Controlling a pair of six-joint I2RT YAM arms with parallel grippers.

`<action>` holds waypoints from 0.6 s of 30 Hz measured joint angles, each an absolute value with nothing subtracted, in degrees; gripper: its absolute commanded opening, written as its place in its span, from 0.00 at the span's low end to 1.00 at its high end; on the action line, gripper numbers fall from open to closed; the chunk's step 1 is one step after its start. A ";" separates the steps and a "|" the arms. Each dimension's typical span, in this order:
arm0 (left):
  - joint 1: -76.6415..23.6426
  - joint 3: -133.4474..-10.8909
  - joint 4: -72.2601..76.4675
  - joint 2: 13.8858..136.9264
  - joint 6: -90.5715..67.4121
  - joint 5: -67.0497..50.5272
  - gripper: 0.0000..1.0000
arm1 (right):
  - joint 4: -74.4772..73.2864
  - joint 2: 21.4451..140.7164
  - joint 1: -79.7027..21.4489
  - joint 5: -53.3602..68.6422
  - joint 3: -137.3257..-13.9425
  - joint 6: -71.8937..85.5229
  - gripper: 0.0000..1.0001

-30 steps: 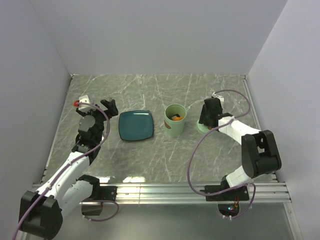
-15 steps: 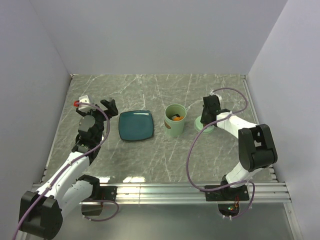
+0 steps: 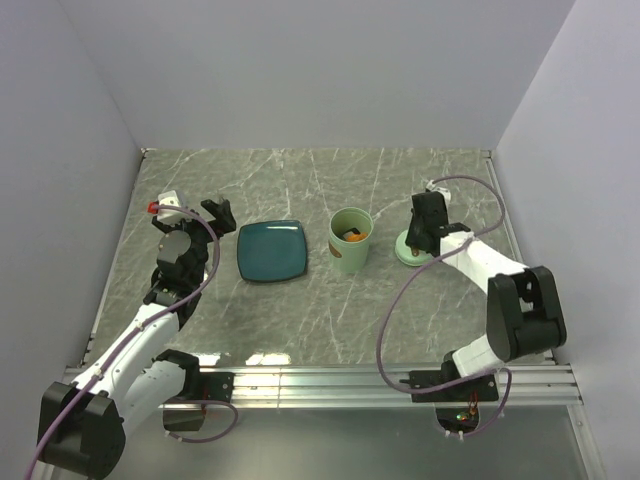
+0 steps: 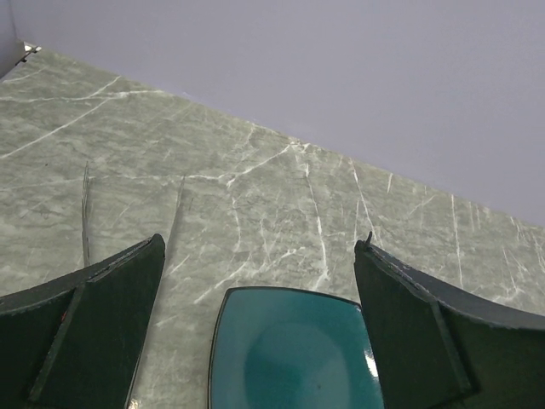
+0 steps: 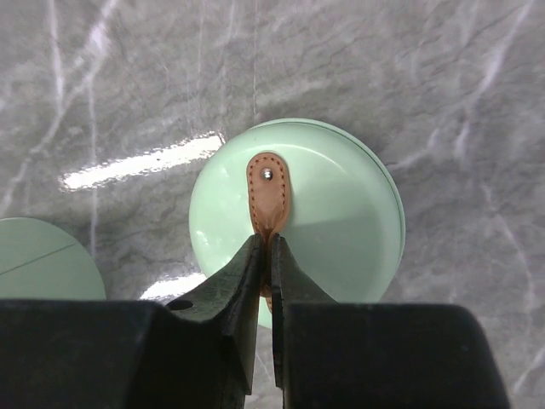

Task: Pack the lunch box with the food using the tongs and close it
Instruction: Pick up the lid of the lunch box with the right arm, then put the lid back on the lunch box

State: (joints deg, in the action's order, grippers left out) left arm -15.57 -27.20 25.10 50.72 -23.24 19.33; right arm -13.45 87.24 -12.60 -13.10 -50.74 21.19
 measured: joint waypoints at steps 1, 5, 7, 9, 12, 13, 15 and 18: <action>-15.57 -27.20 24.99 50.72 -23.24 19.33 1.00 | -13.39 86.08 -12.60 -13.37 -50.41 21.19 0.00; -15.59 -27.20 24.95 50.72 -23.24 19.38 0.99 | -13.41 80.75 -12.58 -14.11 -49.32 21.17 0.00; -15.57 -27.20 24.93 50.72 -23.24 19.38 0.99 | -13.58 77.76 -12.58 -14.04 -48.82 21.17 0.00; -15.57 -27.20 24.93 50.72 -23.24 19.38 0.99 | -13.52 74.28 -12.58 -13.39 -48.21 21.17 0.00; -15.57 -27.20 24.88 50.74 -23.24 19.38 0.99 | -13.39 68.73 -12.58 -10.92 -47.40 21.10 0.00; -15.57 -27.20 24.86 50.74 -23.24 19.38 0.99 | -13.32 66.57 -12.58 -9.72 -47.31 21.04 0.00; -15.57 -27.20 24.77 50.74 -23.24 19.38 1.00 | -12.88 63.48 -12.58 -7.33 -47.31 20.93 0.00; -15.57 -27.20 24.56 50.74 -23.24 19.38 0.99 | -12.03 60.47 -12.60 -2.87 -47.31 20.93 0.00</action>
State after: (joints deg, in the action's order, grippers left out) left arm -15.57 -27.20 24.56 50.74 -23.24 19.38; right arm -12.03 60.47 -12.60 -2.87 -47.31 20.93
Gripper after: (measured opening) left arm 0.995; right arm 0.117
